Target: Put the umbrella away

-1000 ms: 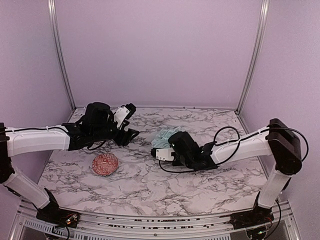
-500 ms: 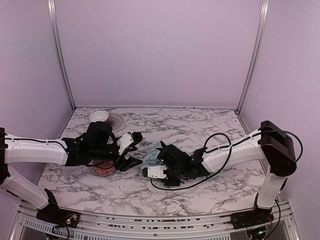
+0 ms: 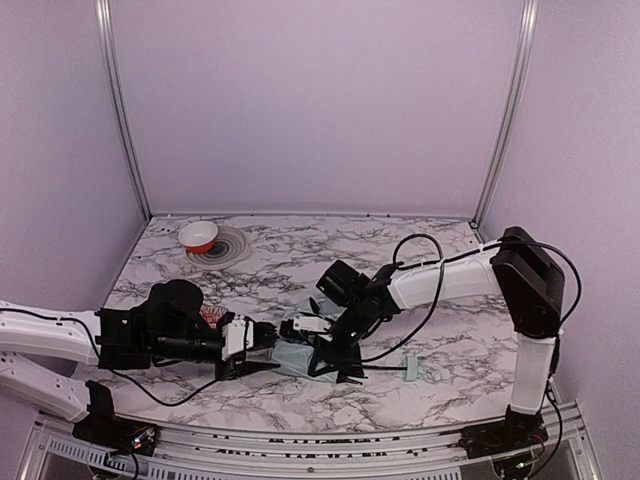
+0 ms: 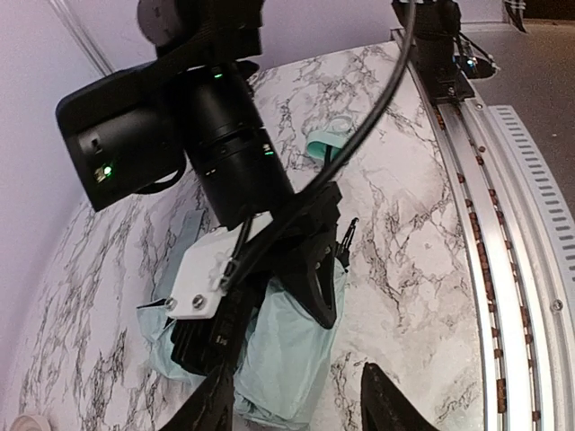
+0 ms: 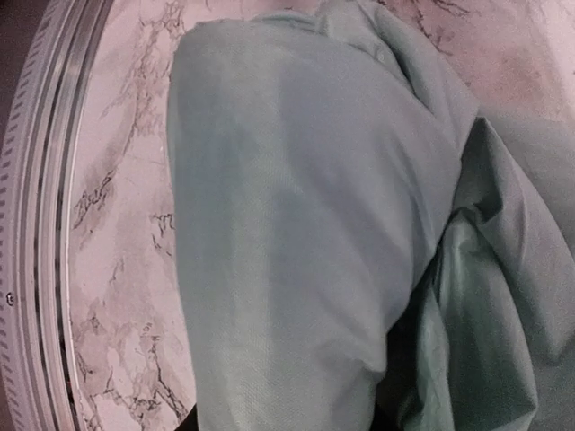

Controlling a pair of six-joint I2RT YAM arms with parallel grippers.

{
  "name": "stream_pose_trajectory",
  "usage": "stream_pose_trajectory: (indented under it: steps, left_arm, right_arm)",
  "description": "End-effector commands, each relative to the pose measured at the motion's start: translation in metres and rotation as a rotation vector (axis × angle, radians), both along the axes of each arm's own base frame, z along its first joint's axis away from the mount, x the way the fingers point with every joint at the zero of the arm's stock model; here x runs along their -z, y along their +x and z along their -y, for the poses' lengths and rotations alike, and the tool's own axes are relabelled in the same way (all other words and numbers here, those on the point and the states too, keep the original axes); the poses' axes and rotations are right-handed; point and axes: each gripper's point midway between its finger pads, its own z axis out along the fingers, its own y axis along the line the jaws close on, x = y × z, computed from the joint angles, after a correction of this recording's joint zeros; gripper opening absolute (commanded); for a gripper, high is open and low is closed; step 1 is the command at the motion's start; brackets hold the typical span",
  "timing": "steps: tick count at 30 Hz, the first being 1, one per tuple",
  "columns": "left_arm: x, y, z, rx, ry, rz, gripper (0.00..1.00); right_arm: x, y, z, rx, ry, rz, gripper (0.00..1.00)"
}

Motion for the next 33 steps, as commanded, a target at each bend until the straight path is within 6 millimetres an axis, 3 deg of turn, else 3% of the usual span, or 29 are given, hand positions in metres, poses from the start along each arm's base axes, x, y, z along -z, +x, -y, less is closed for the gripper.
stream_pose_trajectory:
  steps: [1, 3, 6, 9, 13, 16, 19, 24, 29, 33]
  left_arm:
    - [0.013, -0.017, 0.002, 0.095, 0.085, 0.202, 0.57]
    - [0.032, -0.014, 0.005, 0.125, 0.172, 0.282, 0.72]
    - [0.056, 0.005, 0.013, 0.104, 0.305, 0.366, 0.84]
    - [0.076, 0.012, 0.018, 0.100, 0.363, 0.367, 0.90]
    - [0.098, -0.001, 0.024, 0.142, 0.373, 0.262, 0.93]
    - [0.115, 0.014, 0.023, 0.063, 0.437, 0.252, 0.92]
    - [0.135, 0.027, 0.020, 0.001, 0.529, 0.252, 0.86]
    - [0.161, 0.018, 0.007, 0.035, 0.636, 0.178, 0.62]
    - [0.168, 0.001, 0.001, 0.073, 0.689, 0.050, 0.41]
    - [0.178, -0.012, -0.008, 0.096, 0.744, -0.042, 0.34]
  right_arm:
    - [0.045, -0.065, 0.052, 0.019, -0.275, -0.378, 0.00]
    - [0.044, -0.069, 0.051, 0.014, -0.271, -0.437, 0.00]
    - [0.049, -0.069, 0.051, 0.023, -0.298, -0.467, 0.00]
    - [0.051, -0.066, 0.049, 0.031, -0.305, -0.474, 0.00]
    - [0.050, -0.062, 0.045, 0.036, -0.296, -0.487, 0.00]
    - [0.050, -0.061, 0.041, 0.028, -0.290, -0.503, 0.00]
    - [0.049, -0.060, 0.039, 0.019, -0.282, -0.505, 0.00]
    - [0.043, -0.052, 0.037, 0.026, -0.259, -0.482, 0.01]
    - [0.027, -0.031, 0.028, 0.051, -0.205, -0.415, 0.26]
    - [-0.010, 0.004, 0.020, 0.106, -0.094, -0.319, 0.48]
